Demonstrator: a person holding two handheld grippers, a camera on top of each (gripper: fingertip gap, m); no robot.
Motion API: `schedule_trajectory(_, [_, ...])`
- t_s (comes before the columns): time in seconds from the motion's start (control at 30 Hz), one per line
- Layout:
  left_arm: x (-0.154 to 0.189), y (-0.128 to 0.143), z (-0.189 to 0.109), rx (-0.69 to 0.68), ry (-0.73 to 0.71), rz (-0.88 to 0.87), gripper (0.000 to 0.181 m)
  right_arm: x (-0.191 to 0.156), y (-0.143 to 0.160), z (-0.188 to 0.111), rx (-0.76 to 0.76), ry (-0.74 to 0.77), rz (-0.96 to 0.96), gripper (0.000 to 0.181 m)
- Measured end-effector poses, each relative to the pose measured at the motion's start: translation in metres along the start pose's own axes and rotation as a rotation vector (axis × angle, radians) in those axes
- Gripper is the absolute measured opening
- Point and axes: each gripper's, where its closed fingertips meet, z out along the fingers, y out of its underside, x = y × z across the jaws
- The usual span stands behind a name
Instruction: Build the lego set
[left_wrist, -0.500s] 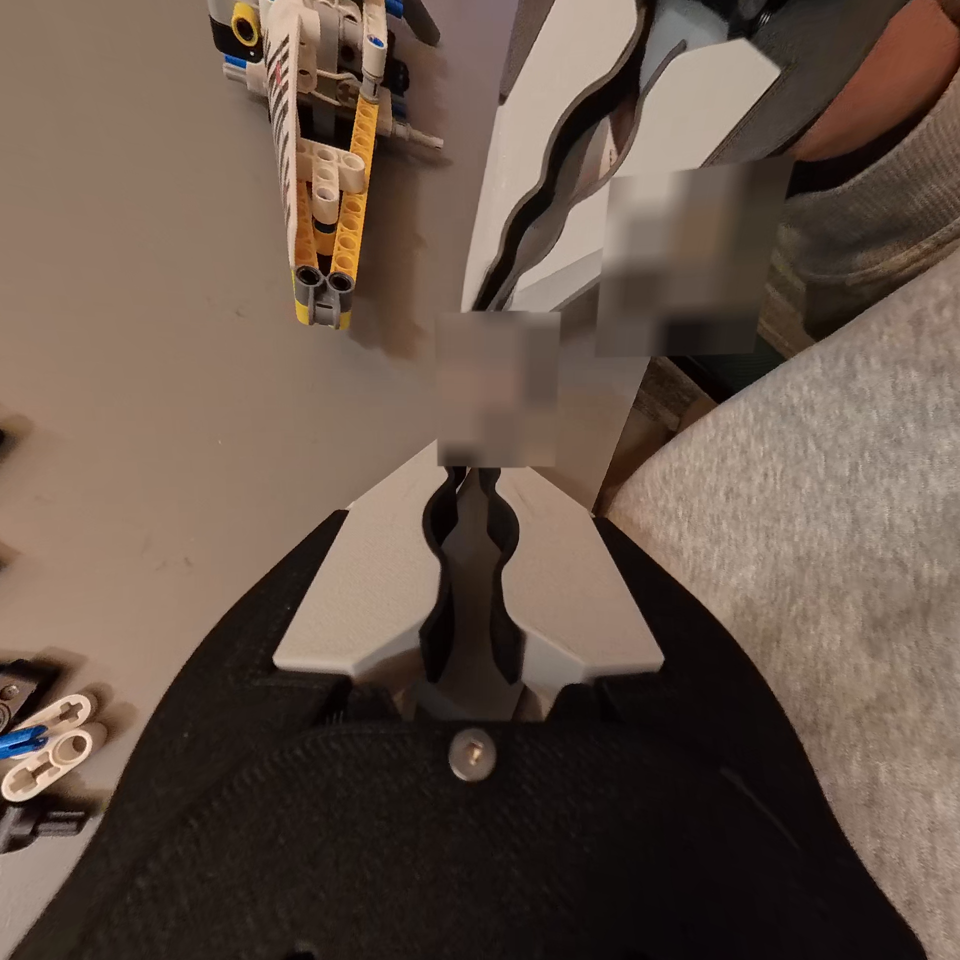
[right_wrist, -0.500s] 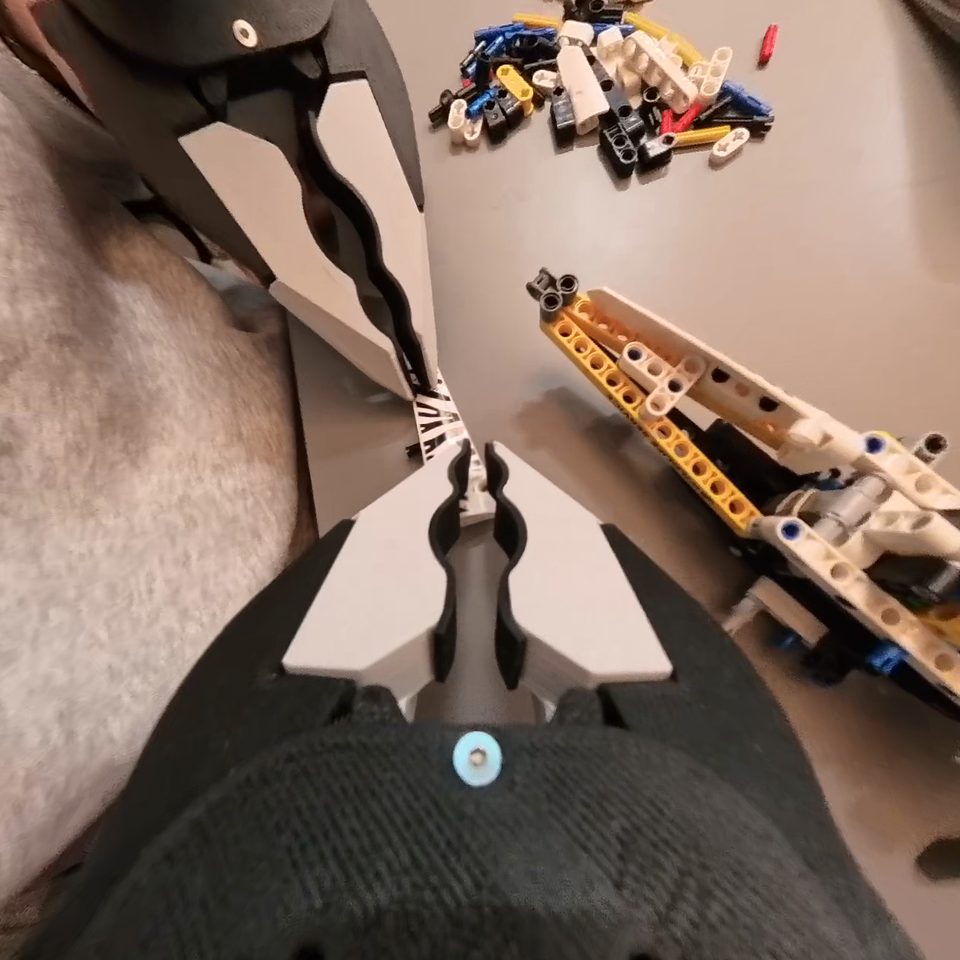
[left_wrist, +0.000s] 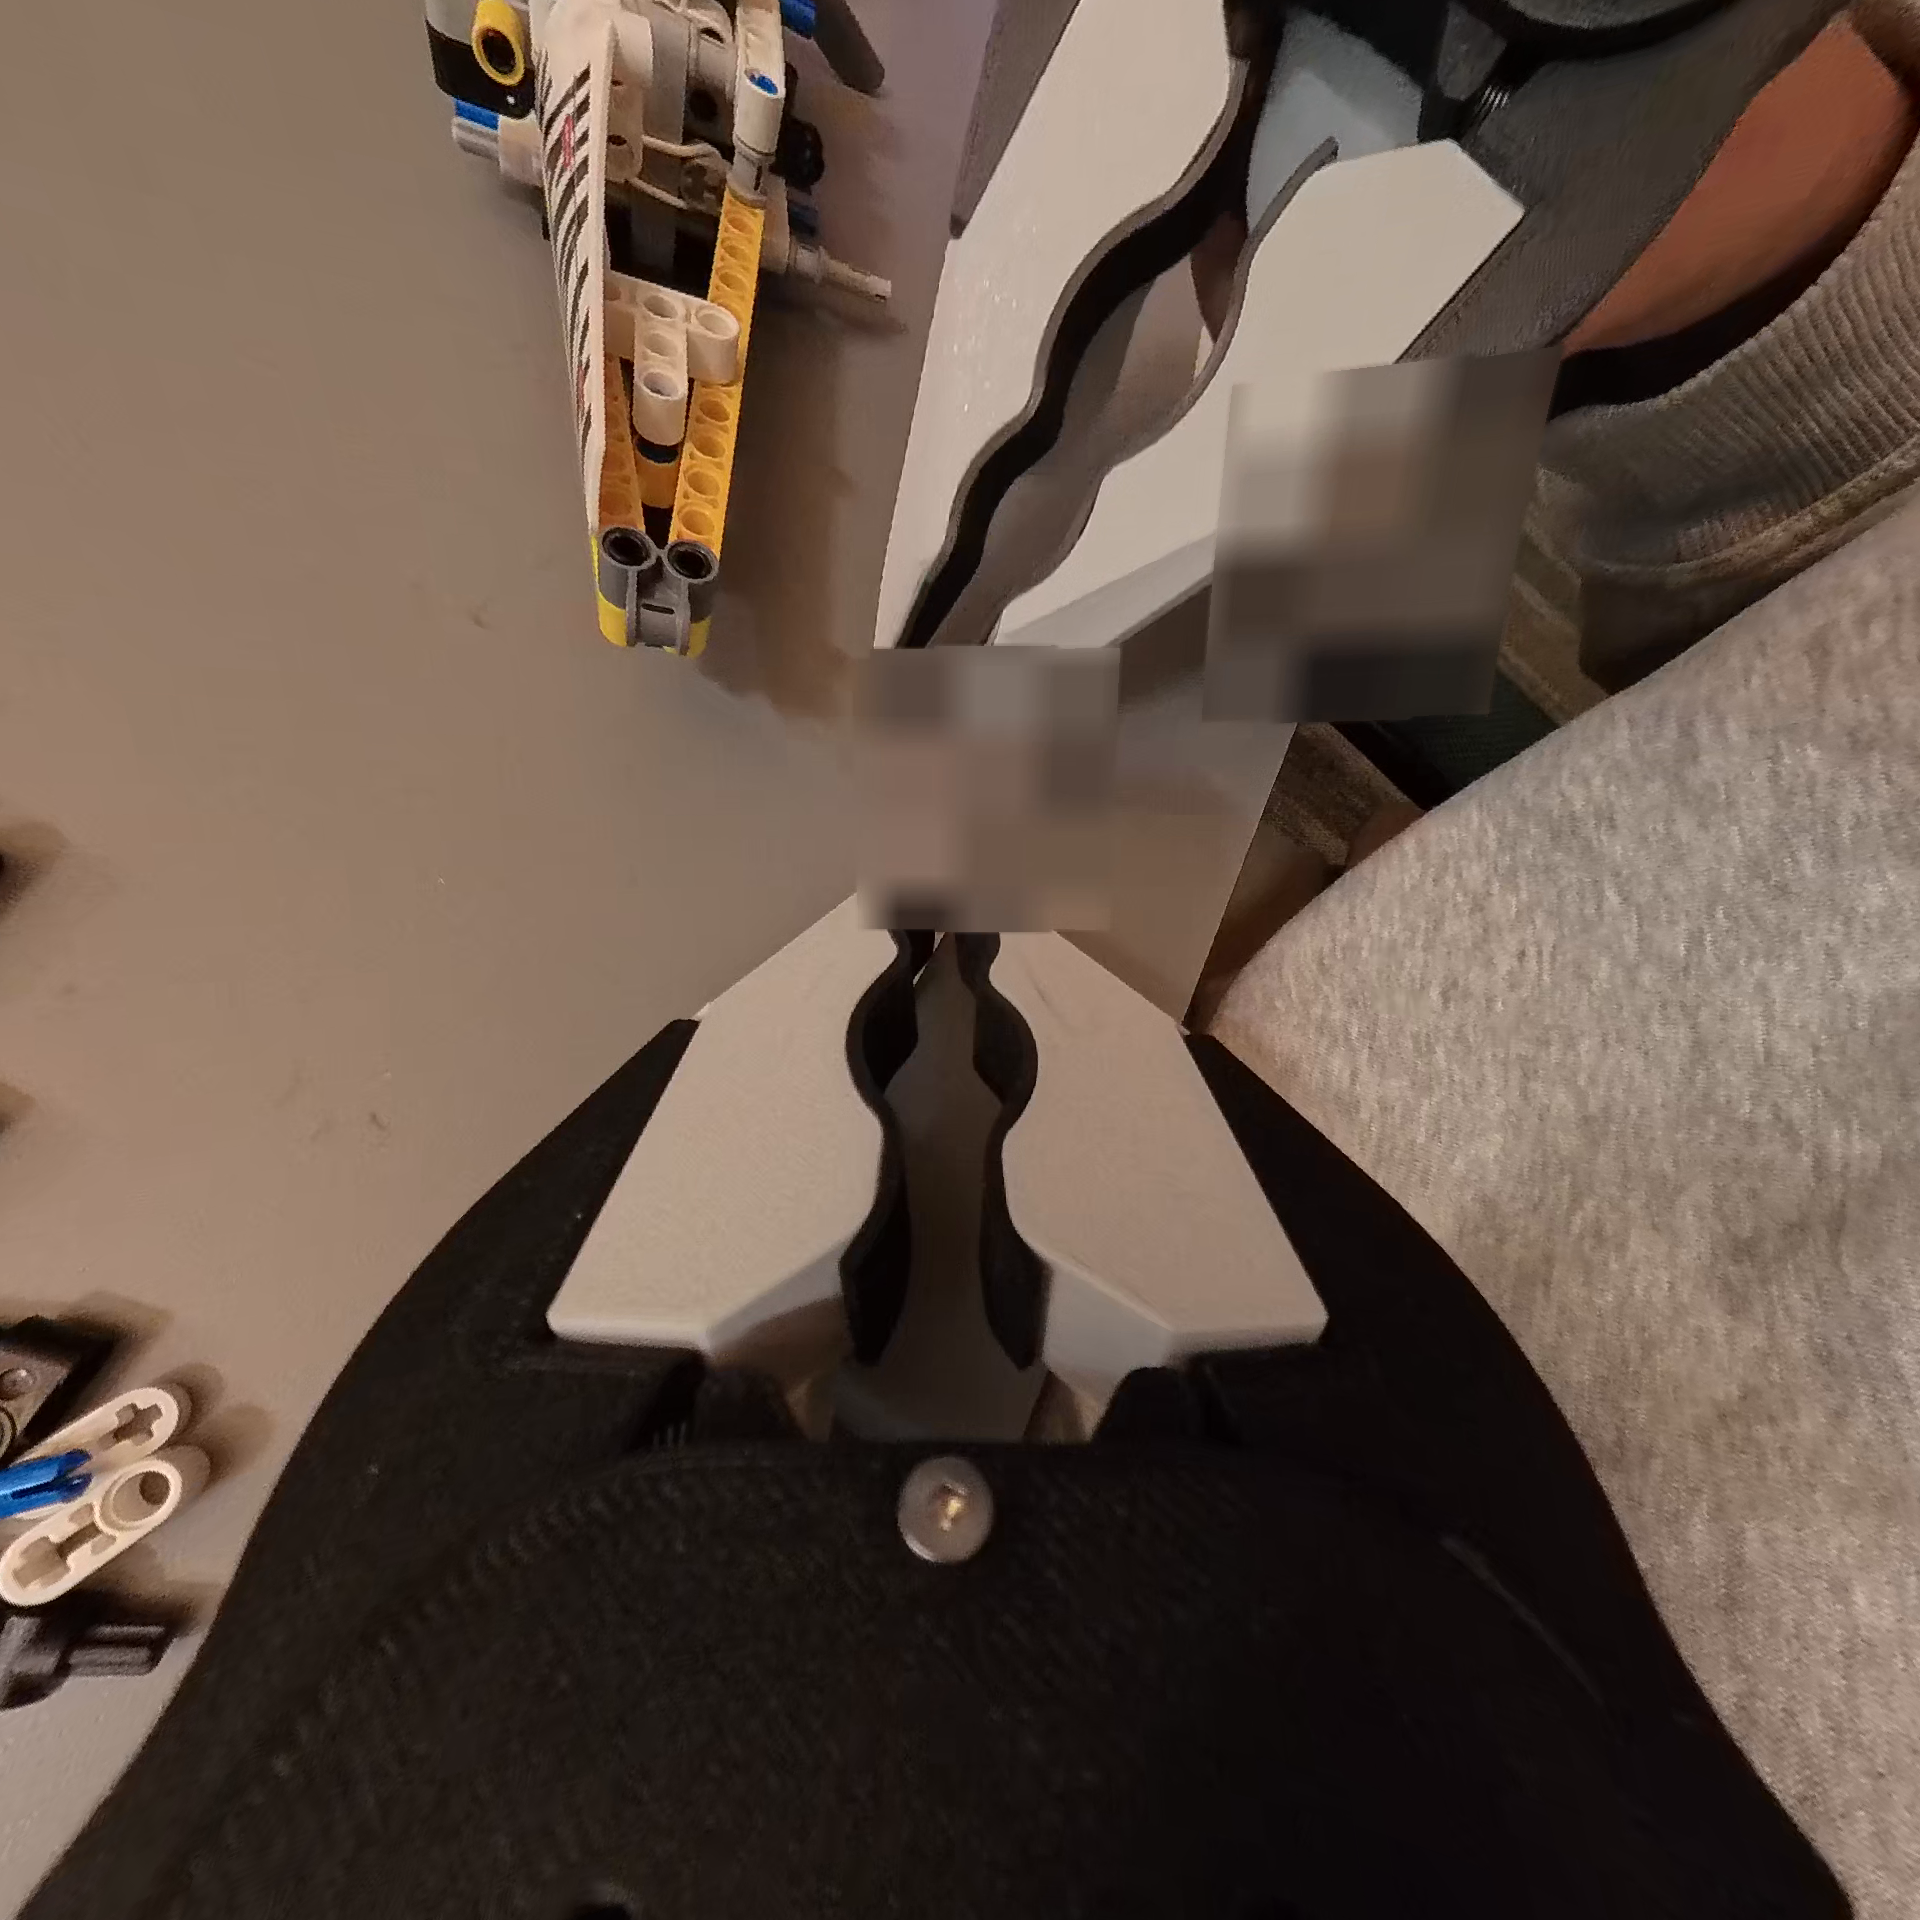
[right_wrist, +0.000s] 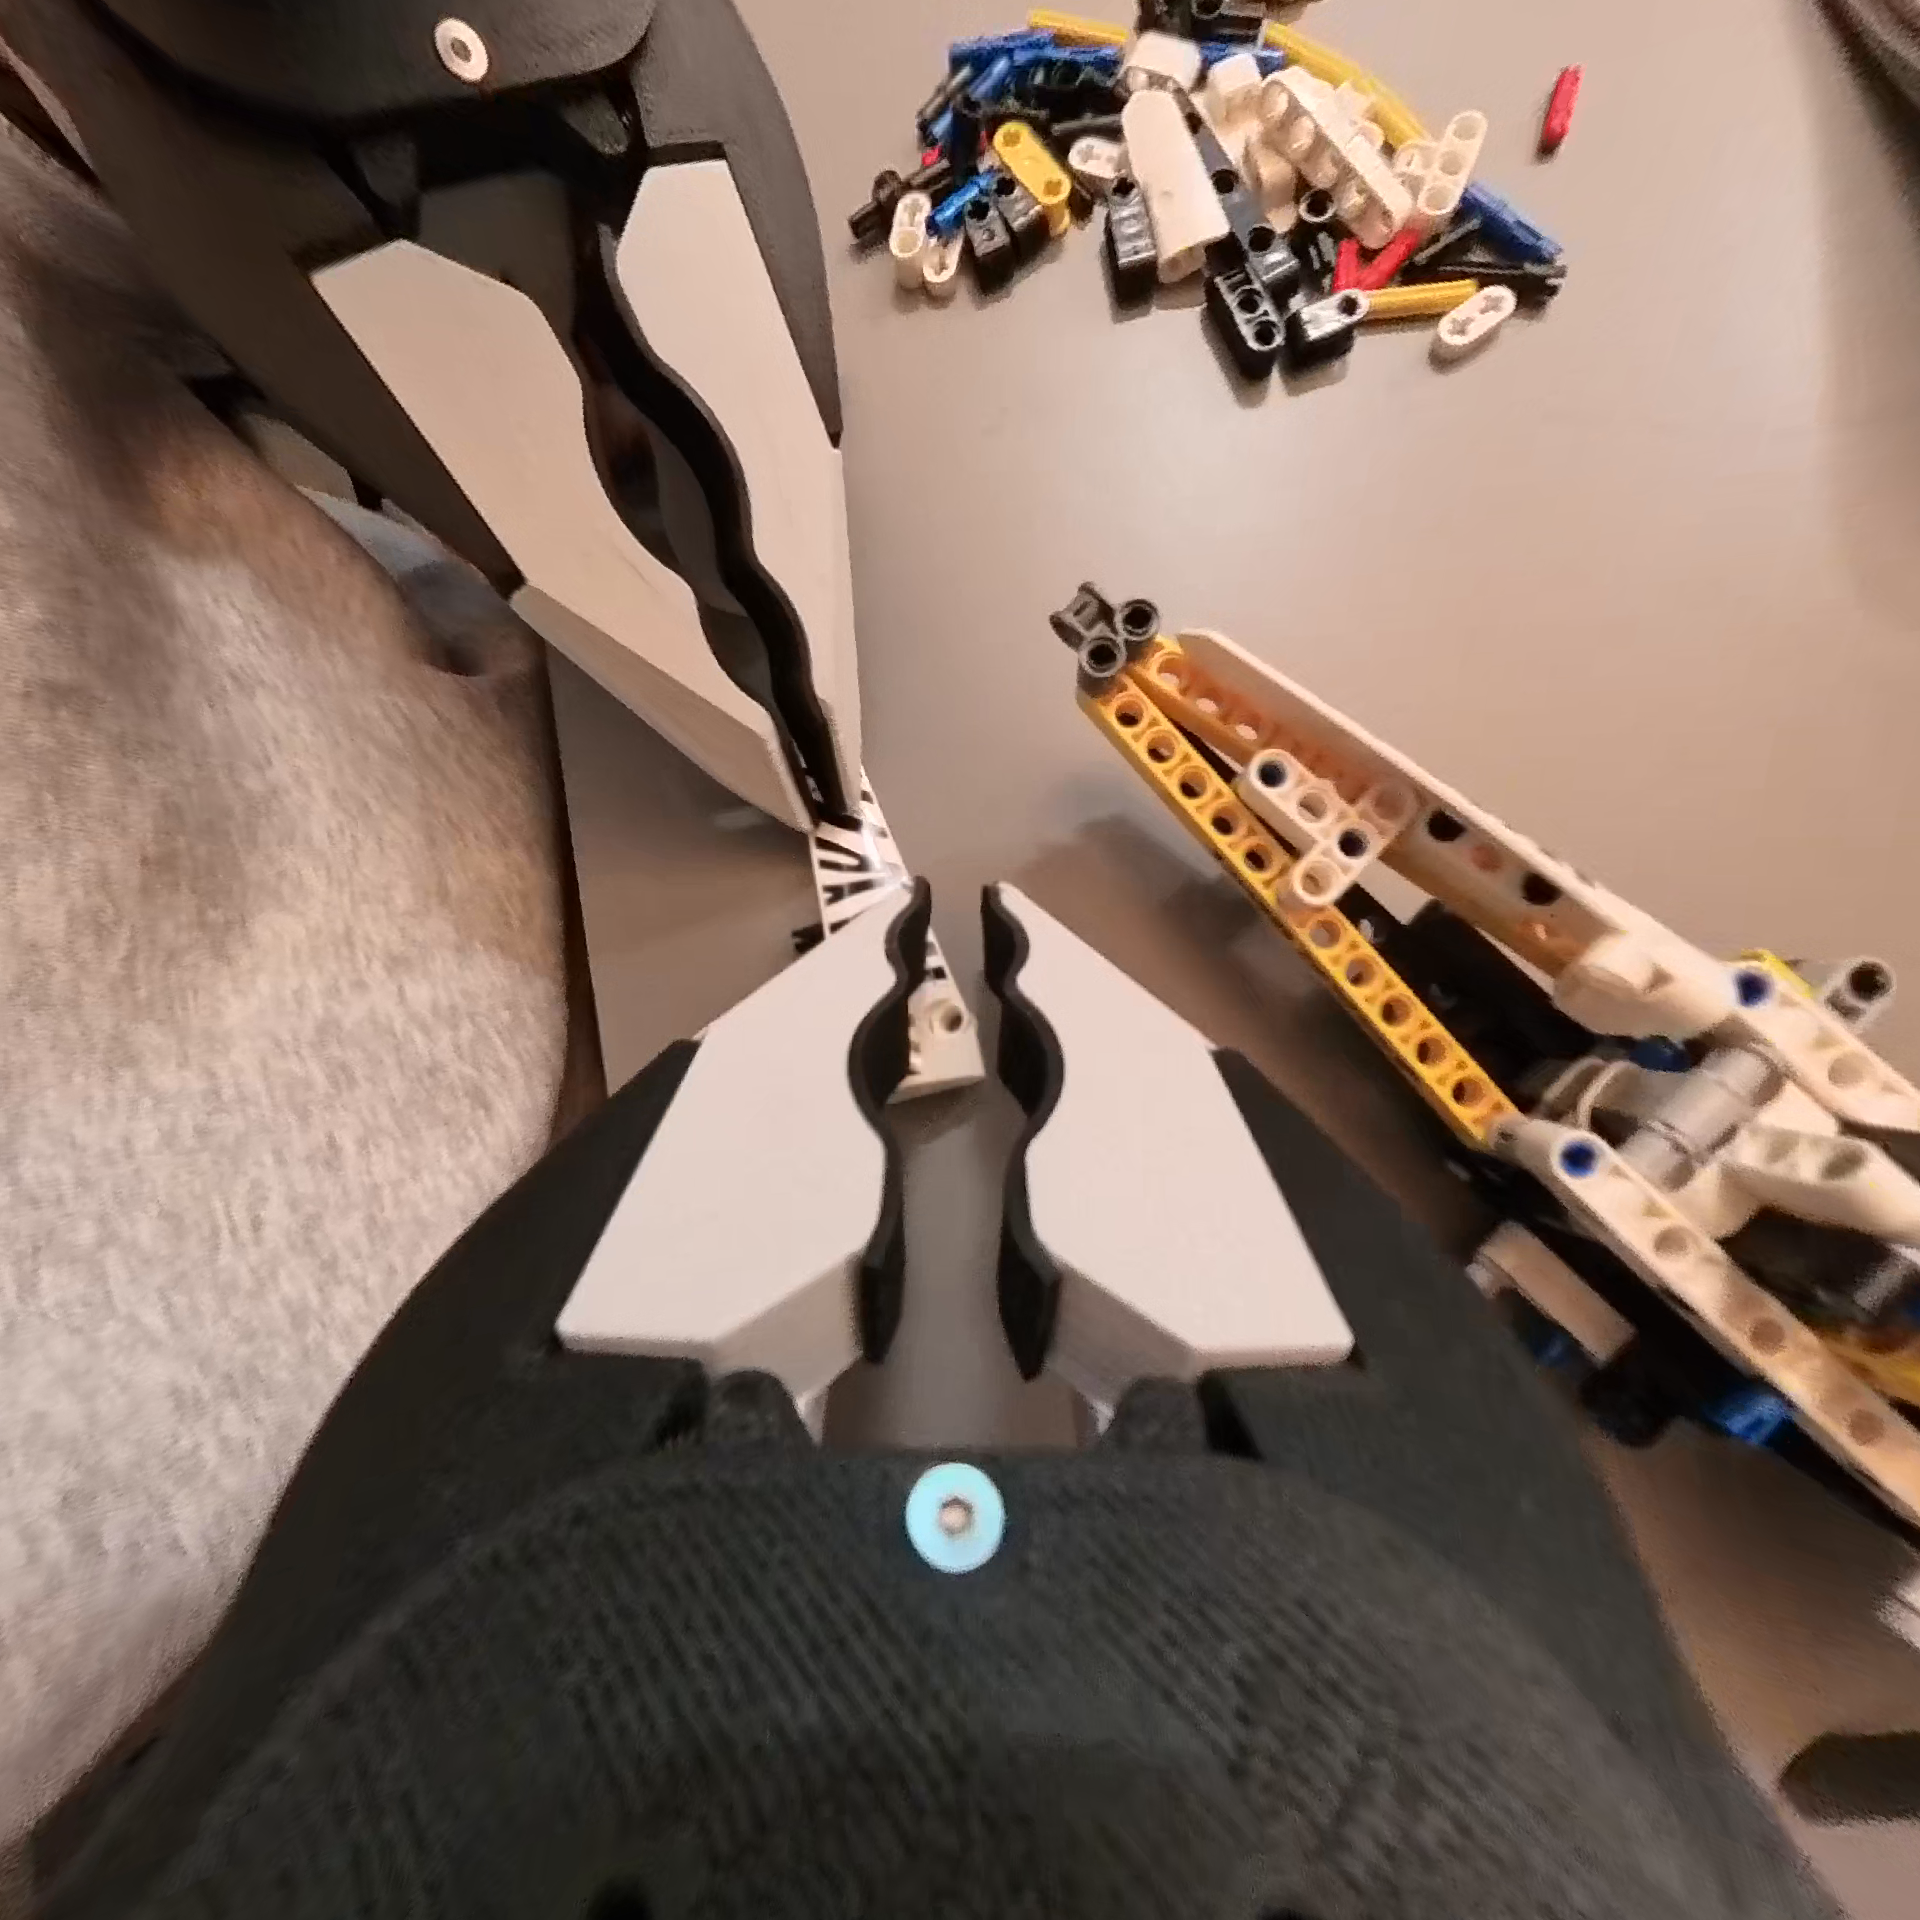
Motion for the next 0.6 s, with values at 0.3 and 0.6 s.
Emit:
schedule_trajectory(0.3, [0.0,0.0,0.0,0.0,-0.001,0.0,0.002,0.009,0.013,-0.005,-0.037,0.039,0.026,0.007])
schedule_trajectory(0.6, [0.0,0.0,0.0,-0.001,-0.001,0.001,0.002,0.001,0.004,0.009,-0.015,0.033,-0.013,0.004])
